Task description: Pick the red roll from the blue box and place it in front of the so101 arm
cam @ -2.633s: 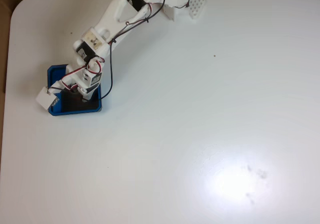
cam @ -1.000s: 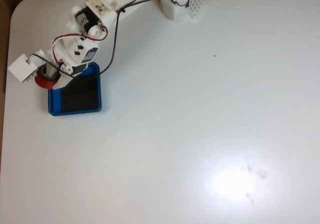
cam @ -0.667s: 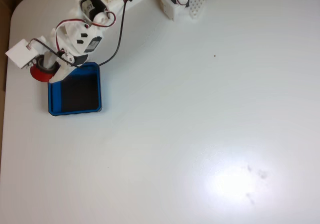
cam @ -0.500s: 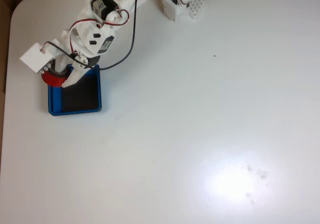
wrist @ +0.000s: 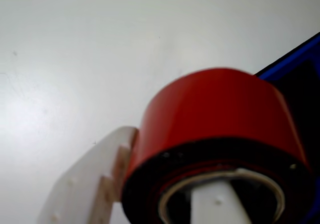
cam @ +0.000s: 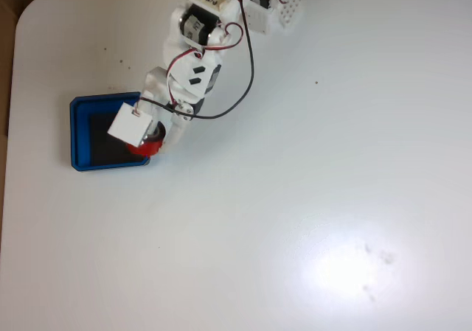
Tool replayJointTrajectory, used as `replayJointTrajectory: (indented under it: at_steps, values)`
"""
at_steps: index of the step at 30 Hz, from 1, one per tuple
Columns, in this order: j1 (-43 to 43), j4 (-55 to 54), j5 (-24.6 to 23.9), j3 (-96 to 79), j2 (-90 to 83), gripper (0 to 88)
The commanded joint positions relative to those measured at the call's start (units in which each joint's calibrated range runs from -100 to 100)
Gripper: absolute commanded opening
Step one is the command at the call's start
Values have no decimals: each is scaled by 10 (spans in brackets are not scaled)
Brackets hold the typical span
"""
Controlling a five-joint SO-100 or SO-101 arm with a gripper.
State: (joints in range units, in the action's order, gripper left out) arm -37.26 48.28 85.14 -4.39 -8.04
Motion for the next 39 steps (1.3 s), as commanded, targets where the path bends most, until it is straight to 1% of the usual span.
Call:
replayJointTrajectory:
  at_steps: [1, 6, 9, 20, 39]
  values:
    - [34, 25, 2, -6, -32, 9]
    - [97, 103, 1, -5, -31, 9]
    - [132, 123, -4, -5, -29, 9]
    - [242, 123, -5, -5, -27, 9]
    - [342, 123, -3, -6, -25, 9]
